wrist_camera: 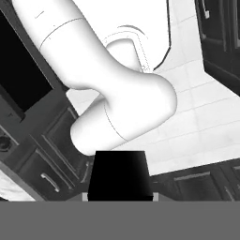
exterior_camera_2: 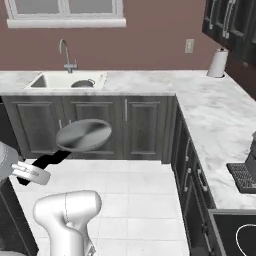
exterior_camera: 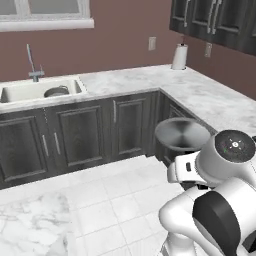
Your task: Move the pot and pan from the stove into the sink.
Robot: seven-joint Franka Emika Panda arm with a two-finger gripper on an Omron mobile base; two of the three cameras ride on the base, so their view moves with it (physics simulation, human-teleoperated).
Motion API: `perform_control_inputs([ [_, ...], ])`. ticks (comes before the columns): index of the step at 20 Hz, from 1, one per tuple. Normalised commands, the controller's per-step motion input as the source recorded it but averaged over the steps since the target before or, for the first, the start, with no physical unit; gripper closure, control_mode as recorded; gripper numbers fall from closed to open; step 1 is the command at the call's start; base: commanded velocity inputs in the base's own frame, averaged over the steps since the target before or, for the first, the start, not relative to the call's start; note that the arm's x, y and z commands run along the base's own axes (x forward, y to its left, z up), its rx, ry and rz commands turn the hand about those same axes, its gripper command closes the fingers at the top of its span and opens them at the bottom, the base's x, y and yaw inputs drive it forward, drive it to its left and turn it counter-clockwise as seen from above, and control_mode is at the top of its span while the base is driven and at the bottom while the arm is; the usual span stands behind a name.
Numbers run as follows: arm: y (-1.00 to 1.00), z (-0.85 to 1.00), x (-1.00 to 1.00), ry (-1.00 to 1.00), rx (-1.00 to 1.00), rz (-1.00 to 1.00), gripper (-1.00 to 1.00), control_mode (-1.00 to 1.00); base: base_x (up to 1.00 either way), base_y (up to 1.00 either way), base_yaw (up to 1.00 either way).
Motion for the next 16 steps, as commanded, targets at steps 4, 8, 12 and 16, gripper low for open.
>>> perform_control_inputs([
  [4,0.0,0.0,0.0,0.0,0.0,0.0,1.0,1.0,-0.05,0.0,0.5],
  [8,0.0,0.0,0.0,0.0,0.0,0.0,1.0,1.0,-0.02,-0.28,0.39],
  [12,0.0,0.0,0.0,0.0,0.0,0.0,1.0,1.0,0.04,-0.56,0.24],
  [16,0.0,0.0,0.0,0.0,0.0,0.0,1.0,1.0,0.08,-0.68,0.17],
])
